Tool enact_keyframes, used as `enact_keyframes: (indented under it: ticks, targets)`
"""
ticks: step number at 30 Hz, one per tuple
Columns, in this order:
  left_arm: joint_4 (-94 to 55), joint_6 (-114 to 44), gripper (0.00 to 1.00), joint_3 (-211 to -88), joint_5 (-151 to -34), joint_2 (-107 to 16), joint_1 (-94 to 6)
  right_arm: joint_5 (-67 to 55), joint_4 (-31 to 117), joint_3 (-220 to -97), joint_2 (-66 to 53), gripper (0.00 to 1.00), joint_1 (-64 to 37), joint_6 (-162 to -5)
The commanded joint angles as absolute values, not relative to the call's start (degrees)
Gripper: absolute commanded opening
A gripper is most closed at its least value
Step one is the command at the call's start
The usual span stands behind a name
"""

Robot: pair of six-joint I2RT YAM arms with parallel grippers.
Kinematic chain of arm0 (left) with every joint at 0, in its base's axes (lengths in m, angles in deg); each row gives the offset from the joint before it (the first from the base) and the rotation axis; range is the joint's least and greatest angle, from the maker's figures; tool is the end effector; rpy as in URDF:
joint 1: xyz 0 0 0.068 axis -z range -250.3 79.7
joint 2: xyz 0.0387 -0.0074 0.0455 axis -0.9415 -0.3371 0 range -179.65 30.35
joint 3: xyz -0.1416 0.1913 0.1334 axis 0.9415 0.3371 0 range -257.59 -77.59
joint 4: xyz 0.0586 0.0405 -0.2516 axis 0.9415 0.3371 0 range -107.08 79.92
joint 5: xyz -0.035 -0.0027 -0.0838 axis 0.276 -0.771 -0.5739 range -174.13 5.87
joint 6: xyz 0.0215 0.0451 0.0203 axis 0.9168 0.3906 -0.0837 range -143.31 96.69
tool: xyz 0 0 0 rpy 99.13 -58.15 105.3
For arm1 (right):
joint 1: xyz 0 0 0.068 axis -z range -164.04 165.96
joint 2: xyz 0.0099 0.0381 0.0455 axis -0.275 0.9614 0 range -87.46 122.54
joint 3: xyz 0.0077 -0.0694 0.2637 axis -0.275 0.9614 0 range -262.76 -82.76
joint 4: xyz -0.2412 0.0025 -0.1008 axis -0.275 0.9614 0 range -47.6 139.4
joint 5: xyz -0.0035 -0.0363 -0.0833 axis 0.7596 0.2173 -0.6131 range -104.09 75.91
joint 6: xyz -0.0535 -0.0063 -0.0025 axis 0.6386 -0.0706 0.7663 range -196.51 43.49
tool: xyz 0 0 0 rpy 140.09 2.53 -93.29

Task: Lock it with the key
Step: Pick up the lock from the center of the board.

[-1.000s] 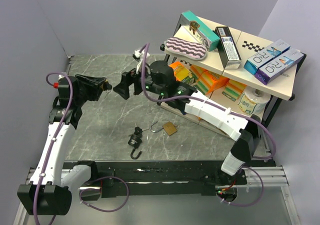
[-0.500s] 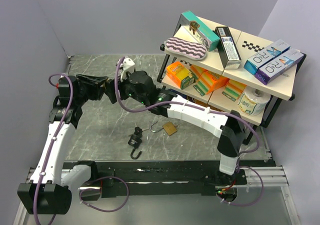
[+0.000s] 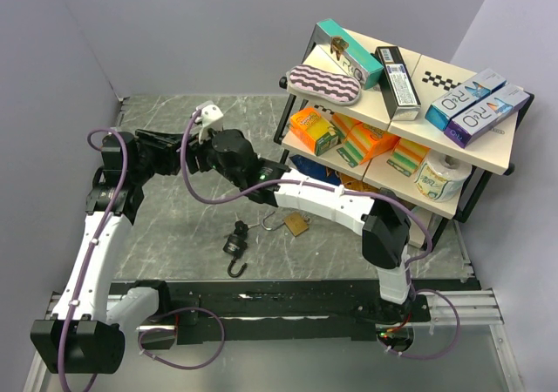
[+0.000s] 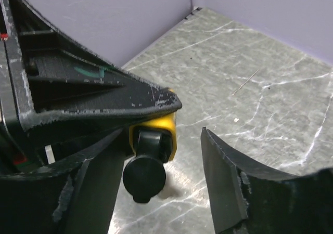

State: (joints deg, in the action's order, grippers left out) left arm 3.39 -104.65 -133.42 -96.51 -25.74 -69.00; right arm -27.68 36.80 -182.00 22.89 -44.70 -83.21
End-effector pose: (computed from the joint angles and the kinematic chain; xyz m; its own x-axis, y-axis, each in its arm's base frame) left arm 0.2195 -0.0125 0.3530 -0.2733 -0.9597 -0.0659 -0.3165 0.1544 -0.9360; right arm 0.2386 0.4072 0.3623 -0.1320 -0.0036 -0.9912 -0.7223 0.6852 0.0937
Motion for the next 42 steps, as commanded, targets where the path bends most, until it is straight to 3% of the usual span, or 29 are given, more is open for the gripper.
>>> enact_keyframes:
  ticks: [1,6,8,15,20,22,23,25,26,27,34,42]
  targets:
    - [0.58,-109.27,0.02,-134.54,-98.54,-24.58,-68.54,-30.09,31.25,-185.24,23.64,0.60,-45.21,-81.17]
    - [0.94,-109.71,0.04,-134.36,-98.72,-24.49,-68.46,-30.70,30.10,-185.76,24.52,0.38,-45.29,-80.73]
    - [1.20,-109.97,0.04,-134.28,-98.72,-24.40,-68.46,-30.18,30.10,-185.94,24.78,0.34,-45.21,-80.73]
    - [1.64,-109.89,0.10,-134.36,-98.28,-24.31,-68.46,-30.27,30.01,-186.56,24.78,0.00,-45.12,-80.12]
    - [3.22,-108.83,0.43,-133.75,-96.52,-24.49,-68.72,-28.61,30.27,-185.42,22.85,0.00,-44.68,-79.94]
    - [3.92,-108.83,0.49,-133.31,-96.44,-24.58,-69.33,-27.72,30.45,-184.54,21.36,0.00,-44.33,-80.64]
    - [4.01,-109.00,0.61,-132.70,-96.44,-24.49,-69.42,-26.76,30.80,-183.58,20.83,0.00,-44.07,-80.90]
    - [3.31,-109.36,0.69,-132.34,-96.70,-24.49,-69.95,-25.44,31.41,-182.78,19.60,0.00,-43.54,-82.21]
    - [3.31,-109.62,0.89,-132.08,-96.70,-24.49,-70.04,-24.56,32.55,-182.34,19.25,0.00,-43.19,-82.83]
    - [3.14,-110.23,0.96,-132.08,-96.70,-24.49,-70.12,-22.29,33.00,-182.17,18.98,0.00,-42.58,-83.36]
    - [2.80,-105.77,0.96,-132.61,-95.55,-23.97,-72.76,-9.23,34.67,-179.27,15.82,0.00,-39.33,-86.87]
    - [-2.84,-73.48,0.96,-135.94,-109.95,-24.05,-76.72,16.29,35.02,-172.24,5.64,0.00,-31.06,-91.80]
